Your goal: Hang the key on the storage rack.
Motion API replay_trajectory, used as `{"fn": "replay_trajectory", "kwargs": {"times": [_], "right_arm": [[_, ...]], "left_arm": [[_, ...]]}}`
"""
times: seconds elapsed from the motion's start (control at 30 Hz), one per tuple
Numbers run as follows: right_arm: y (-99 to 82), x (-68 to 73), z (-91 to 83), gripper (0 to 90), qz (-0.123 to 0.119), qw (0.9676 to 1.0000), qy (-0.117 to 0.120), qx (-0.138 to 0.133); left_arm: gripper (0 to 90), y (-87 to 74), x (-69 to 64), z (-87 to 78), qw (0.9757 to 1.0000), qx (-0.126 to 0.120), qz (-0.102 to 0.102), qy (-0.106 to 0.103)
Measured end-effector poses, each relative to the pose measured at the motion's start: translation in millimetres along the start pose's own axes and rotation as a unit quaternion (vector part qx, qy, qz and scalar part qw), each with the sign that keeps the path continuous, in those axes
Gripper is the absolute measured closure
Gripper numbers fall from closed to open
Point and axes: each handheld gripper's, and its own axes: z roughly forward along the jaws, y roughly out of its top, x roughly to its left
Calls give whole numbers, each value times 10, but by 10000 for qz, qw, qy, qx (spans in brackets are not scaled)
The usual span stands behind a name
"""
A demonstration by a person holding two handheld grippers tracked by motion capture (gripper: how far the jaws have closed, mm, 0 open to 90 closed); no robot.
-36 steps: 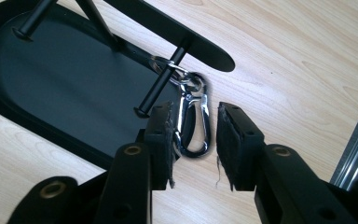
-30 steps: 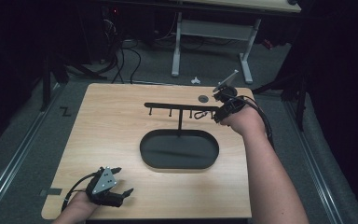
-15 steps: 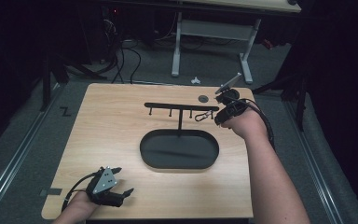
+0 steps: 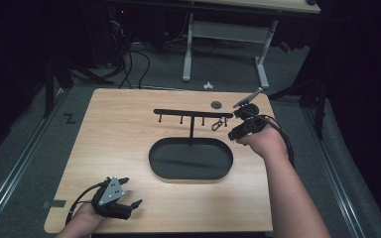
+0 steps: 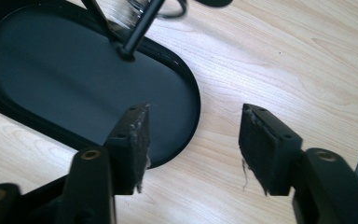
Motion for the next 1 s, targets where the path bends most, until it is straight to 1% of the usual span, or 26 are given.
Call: {"fn": "replay_trajectory", "kwargs": {"times": [0.23,0.4,0.53,0.6,0.8,0.9,1.0], "right_arm": [[-171,17,103,333,-5,9997,8,-236],[-327,46,179,319,-79,9991,-9,-406],[-464,70,253,303,-57,9984,27,-563],[-548,67,307,305,3,9980,75,-632],[-775,24,465,304,218,9974,176,-668],[-891,-2,545,305,311,9970,203,-684],[-1001,-18,606,305,340,9962,169,-785]], "left_arm": [[152,-3,7,-9,10000,-26,-24,12],[152,-3,13,-8,10000,-37,-67,16],[152,-5,13,-10,9999,-66,-90,6],[152,-6,14,-12,9999,-61,-87,18],[152,-7,17,-14,9999,-76,-98,37],[152,-7,17,-13,9999,-77,-100,33],[152,-7,18,-12,9999,-73,-109,42]]}}
